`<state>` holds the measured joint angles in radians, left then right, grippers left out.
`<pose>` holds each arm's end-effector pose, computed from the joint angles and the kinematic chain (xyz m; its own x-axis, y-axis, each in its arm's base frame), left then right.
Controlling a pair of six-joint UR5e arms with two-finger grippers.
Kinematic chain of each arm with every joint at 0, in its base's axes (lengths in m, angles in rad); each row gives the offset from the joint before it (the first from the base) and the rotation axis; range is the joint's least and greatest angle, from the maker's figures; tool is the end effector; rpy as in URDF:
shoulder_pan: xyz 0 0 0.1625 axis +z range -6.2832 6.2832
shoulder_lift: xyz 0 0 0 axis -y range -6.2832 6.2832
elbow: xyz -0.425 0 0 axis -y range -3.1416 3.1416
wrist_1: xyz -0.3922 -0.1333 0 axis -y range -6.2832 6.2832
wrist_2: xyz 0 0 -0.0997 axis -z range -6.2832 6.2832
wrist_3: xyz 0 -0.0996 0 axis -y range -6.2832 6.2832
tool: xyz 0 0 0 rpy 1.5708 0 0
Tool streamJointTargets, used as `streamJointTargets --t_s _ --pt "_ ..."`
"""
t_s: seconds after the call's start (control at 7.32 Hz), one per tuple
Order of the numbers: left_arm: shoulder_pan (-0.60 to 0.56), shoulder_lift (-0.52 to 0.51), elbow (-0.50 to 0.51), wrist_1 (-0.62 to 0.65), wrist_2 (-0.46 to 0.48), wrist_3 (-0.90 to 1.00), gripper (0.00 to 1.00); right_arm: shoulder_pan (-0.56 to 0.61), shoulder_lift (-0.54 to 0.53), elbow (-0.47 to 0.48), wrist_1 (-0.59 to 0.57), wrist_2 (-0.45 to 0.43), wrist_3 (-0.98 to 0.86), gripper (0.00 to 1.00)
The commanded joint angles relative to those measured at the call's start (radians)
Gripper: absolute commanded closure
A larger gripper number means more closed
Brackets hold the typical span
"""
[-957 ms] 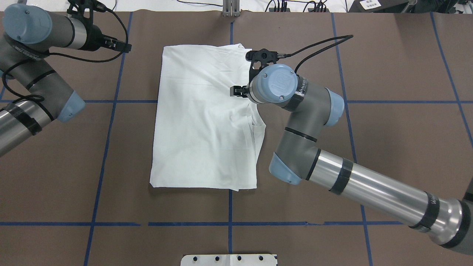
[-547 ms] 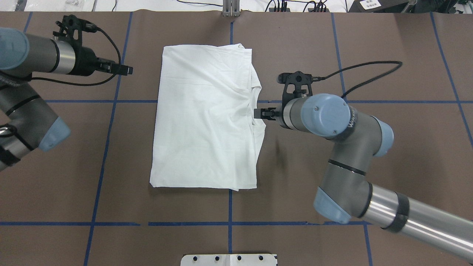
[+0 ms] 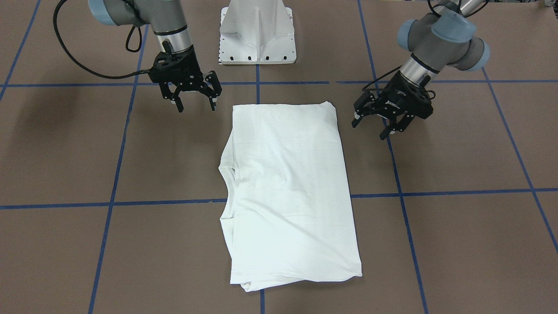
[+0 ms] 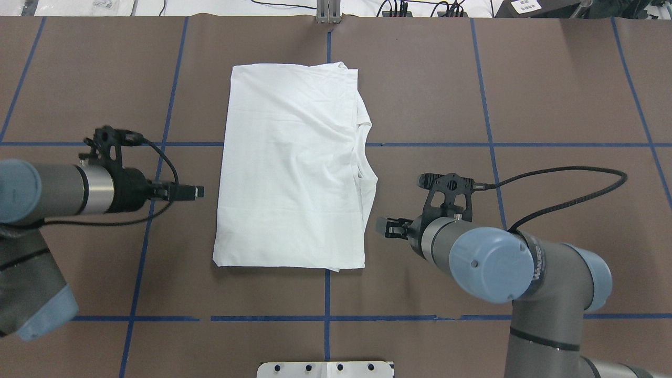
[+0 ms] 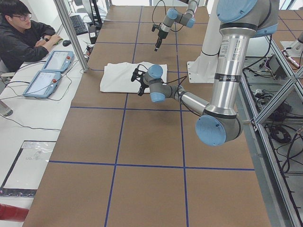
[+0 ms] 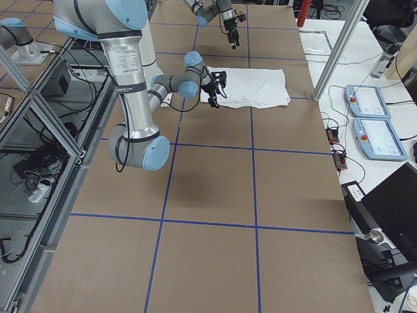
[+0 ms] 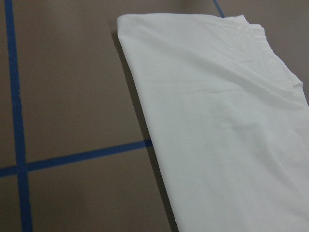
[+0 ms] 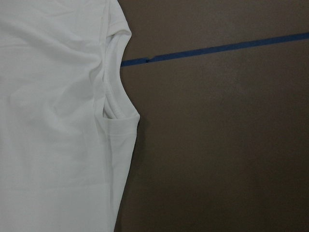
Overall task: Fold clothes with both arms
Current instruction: 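Move both grippers to the shirt corners nearest the robot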
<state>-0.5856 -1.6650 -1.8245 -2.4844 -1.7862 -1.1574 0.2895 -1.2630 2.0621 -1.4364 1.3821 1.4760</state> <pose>0.3812 -0.3872 0.3865 0.3810 0.2182 -0.8984 0.2372 0.9162 0.3231 -0.4743 -0.2999 0.2645 0.6079 0.0841 0.7895 -0.3690 0.9104 0.1872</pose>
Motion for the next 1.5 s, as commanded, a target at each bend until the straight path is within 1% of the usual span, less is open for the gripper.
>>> streamJointTargets --t_s 0.0,0.27,0.41,0.55,1.09,1.23,1.37 --pt "0.171 0.004 -0.021 0.065 0.137 -0.14 0.0 -0.067 0.014 0.02 -0.047 -0.057 0.058 0.0" --pt "0.201 -0.073 -0.019 0.21 0.149 -0.157 0.0 -0.076 0.031 0.015 -0.038 -0.054 0.058 0.0" --pt "0.208 -0.088 -0.019 0.251 0.149 -0.183 0.0 -0.079 0.027 0.006 0.011 -0.055 0.056 0.0" --pt "0.23 -0.088 -0.013 0.252 0.149 -0.186 0.0 -0.081 0.027 0.004 0.016 -0.057 0.056 0.0" --pt "0.233 -0.078 -0.01 0.254 0.149 -0.177 0.01 -0.081 0.028 -0.002 0.018 -0.057 0.056 0.0" --pt "0.24 -0.079 -0.013 0.254 0.149 -0.179 0.08 -0.081 0.028 -0.002 0.016 -0.057 0.056 0.0" --pt "0.24 -0.081 -0.013 0.254 0.149 -0.18 0.21 -0.081 0.028 -0.002 0.018 -0.057 0.056 0.0"
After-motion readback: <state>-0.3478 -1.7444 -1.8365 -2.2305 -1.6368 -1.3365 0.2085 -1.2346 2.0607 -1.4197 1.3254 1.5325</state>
